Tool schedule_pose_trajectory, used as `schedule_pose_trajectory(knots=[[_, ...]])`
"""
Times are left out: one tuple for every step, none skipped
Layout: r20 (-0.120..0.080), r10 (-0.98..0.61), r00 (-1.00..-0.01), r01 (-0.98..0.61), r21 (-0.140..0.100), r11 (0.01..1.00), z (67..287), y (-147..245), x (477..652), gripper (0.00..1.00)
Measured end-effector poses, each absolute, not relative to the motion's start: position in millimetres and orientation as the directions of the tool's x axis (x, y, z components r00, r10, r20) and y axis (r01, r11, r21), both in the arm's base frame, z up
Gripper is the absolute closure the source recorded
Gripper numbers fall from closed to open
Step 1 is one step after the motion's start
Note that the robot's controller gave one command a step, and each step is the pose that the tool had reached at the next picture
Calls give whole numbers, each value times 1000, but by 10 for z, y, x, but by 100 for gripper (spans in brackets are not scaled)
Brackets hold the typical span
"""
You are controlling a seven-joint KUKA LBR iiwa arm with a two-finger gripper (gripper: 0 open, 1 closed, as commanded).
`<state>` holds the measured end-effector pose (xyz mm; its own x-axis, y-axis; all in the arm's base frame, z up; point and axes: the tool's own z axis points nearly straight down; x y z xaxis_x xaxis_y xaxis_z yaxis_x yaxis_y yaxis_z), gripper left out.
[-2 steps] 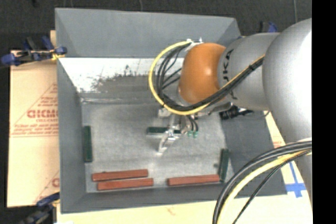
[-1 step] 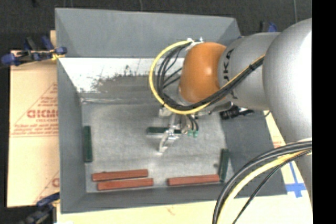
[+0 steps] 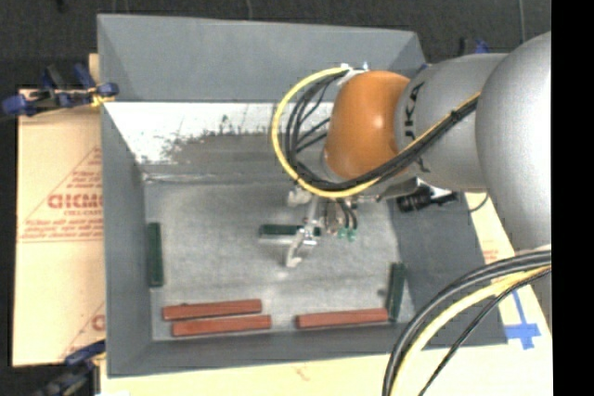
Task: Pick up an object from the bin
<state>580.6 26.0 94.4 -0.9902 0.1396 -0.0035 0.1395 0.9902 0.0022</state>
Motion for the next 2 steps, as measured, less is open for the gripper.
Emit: schedule_pose_trajectory(knots=[[-5,146,-989,146,1,989,775,239,5853,0],[6,283,-959,283,-2,959,804,285,5718,100]])
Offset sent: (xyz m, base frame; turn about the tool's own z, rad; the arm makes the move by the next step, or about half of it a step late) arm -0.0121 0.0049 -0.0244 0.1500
